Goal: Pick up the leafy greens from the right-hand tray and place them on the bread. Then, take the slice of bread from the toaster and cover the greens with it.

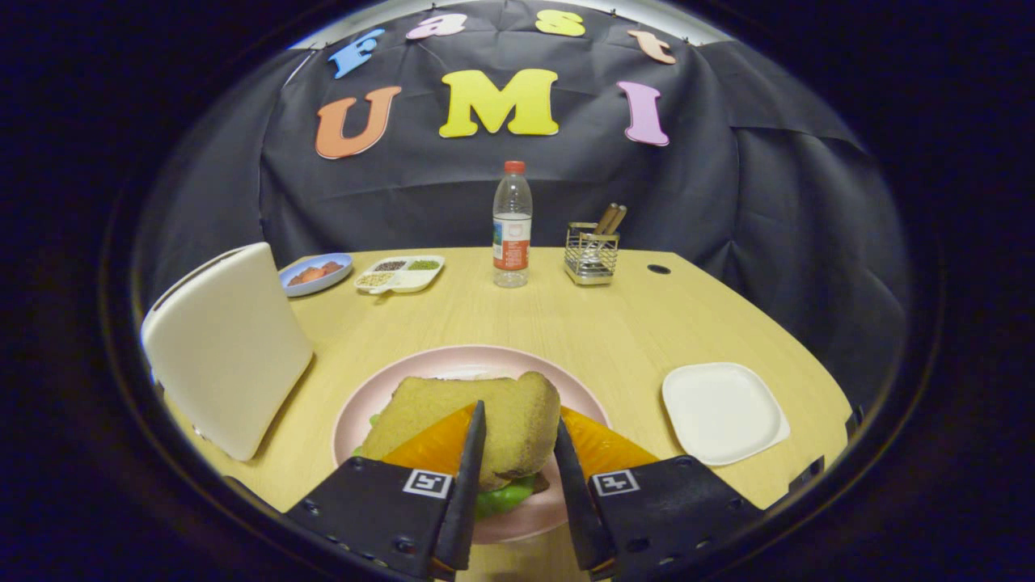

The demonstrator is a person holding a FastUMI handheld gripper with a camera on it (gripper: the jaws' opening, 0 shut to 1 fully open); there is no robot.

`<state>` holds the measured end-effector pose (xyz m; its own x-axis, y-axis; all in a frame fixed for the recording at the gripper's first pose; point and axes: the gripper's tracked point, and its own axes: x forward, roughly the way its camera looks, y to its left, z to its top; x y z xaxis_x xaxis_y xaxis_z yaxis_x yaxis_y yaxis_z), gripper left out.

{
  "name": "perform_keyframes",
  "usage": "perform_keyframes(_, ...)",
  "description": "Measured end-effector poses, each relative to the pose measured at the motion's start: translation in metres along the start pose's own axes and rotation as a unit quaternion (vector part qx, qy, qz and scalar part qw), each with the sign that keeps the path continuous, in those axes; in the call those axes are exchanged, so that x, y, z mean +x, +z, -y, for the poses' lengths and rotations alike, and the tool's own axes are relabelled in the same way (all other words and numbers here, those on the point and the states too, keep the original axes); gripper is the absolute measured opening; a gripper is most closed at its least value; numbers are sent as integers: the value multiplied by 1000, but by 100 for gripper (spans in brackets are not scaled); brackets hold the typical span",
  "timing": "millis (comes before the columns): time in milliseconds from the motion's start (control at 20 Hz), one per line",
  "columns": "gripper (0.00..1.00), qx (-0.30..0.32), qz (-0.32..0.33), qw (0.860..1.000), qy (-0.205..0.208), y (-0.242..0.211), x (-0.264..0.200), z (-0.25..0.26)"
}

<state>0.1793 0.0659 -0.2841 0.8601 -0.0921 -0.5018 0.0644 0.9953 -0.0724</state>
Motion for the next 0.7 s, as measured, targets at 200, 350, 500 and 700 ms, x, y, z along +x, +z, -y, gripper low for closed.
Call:
perform_keyframes(200,77,-15,-1,1000,-16,0,-6,7)
perform_keyframes(350,91,-10,16,1000,-14,12,-22,10)
perform_keyframes(500,96,-7,54,998,-15,38,-50,11)
perform_keyframes(700,96,12,112,994,-1,78,-101,7)
